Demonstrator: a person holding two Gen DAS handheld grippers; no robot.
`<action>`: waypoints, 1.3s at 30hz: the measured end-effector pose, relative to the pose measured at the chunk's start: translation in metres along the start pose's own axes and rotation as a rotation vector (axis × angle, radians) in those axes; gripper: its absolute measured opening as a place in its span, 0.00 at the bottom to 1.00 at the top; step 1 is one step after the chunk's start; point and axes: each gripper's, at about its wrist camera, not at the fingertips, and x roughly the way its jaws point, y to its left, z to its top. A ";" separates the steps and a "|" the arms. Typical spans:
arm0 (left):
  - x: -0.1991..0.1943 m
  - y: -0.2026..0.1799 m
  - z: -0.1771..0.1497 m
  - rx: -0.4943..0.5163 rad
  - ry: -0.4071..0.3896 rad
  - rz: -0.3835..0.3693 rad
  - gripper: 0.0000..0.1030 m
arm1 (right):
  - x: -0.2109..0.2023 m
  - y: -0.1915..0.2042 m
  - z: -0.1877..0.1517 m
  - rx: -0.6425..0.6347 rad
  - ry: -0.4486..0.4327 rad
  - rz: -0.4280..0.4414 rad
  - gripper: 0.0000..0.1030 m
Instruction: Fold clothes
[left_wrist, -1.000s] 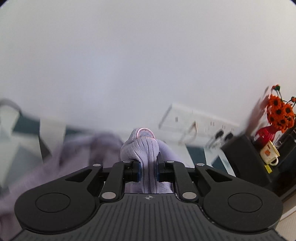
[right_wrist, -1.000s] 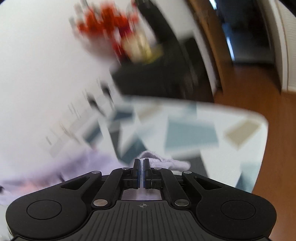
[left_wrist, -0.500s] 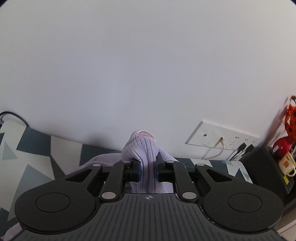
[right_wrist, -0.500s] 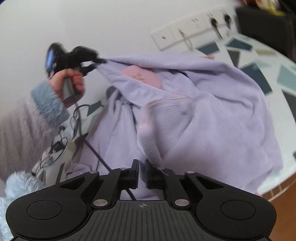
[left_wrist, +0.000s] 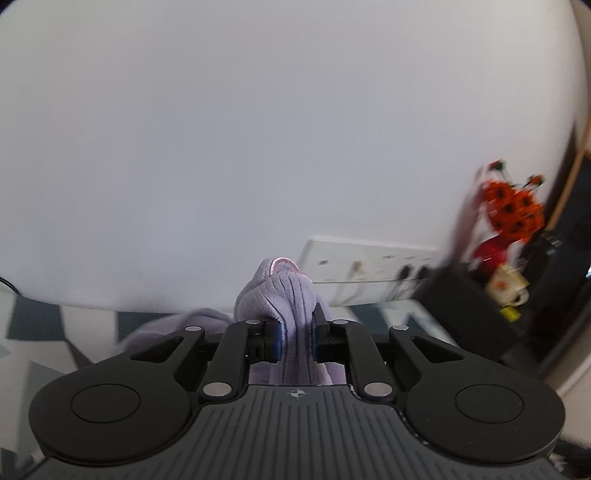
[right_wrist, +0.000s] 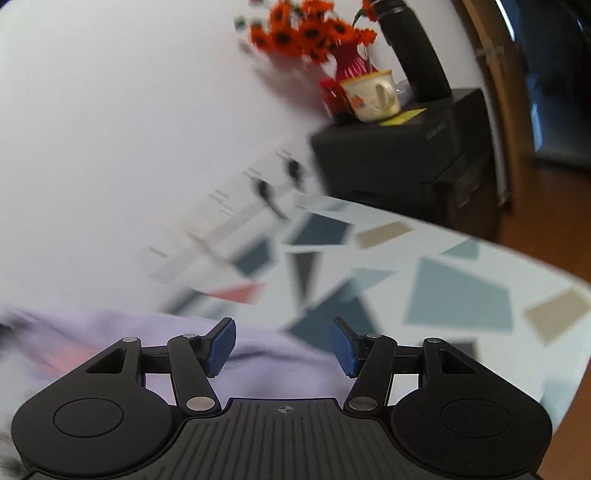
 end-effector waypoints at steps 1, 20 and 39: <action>-0.003 -0.004 0.001 0.012 0.000 -0.002 0.14 | 0.020 0.004 -0.003 -0.032 0.028 -0.016 0.52; -0.040 -0.043 0.009 0.075 -0.061 -0.086 0.14 | -0.023 -0.019 0.125 0.236 -0.272 0.001 0.01; -0.059 -0.085 -0.021 0.101 -0.105 -0.018 0.14 | 0.141 0.071 -0.042 -0.200 0.189 -0.135 0.25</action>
